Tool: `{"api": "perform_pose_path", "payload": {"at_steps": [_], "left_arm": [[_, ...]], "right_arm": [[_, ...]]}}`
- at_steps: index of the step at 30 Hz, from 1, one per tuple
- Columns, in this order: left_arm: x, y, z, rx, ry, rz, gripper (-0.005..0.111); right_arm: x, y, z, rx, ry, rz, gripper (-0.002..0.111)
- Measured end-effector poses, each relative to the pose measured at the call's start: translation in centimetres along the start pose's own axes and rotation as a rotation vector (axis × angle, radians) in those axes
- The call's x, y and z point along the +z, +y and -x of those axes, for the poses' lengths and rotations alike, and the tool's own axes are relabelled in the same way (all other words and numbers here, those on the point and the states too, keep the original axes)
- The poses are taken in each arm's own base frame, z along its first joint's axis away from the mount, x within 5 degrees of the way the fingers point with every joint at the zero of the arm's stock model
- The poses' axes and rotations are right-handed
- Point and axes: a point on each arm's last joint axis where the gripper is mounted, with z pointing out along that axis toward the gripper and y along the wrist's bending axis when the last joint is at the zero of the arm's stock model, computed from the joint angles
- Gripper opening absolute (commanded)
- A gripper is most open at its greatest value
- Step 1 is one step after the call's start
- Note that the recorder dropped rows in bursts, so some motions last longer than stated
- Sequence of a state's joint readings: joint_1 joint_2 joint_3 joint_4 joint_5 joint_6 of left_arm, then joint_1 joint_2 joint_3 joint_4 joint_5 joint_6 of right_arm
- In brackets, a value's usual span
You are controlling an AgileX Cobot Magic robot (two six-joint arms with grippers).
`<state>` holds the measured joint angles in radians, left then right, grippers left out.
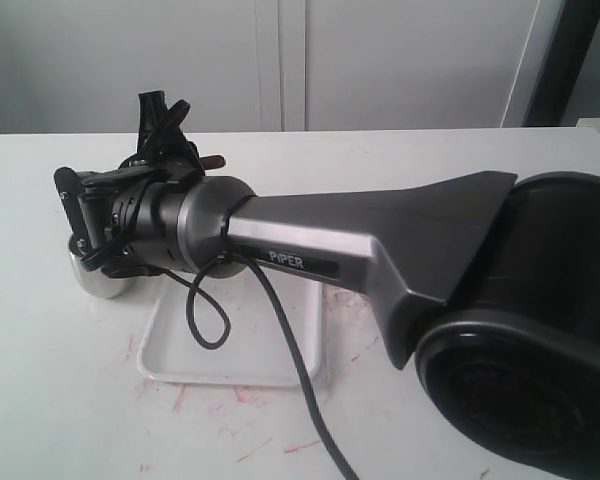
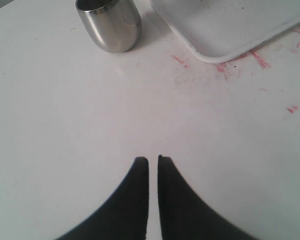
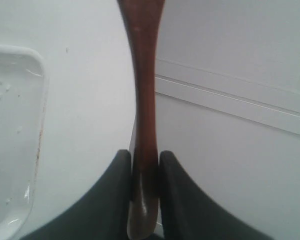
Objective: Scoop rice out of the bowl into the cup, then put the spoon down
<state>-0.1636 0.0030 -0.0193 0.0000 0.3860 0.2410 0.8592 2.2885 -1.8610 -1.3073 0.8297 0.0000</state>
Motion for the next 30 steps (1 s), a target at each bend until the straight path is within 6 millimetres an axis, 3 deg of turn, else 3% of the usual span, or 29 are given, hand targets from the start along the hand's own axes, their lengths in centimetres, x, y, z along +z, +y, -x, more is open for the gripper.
{"api": "perform_pose_path", "payload": {"at_steps": [30], "left_arm": [[0.0, 0.0, 0.0, 0.0, 0.0, 0.0, 0.014]], "right_arm": [[0.2, -0.6, 0.2, -0.182, 0.044, -0.172, 0.0]]}}
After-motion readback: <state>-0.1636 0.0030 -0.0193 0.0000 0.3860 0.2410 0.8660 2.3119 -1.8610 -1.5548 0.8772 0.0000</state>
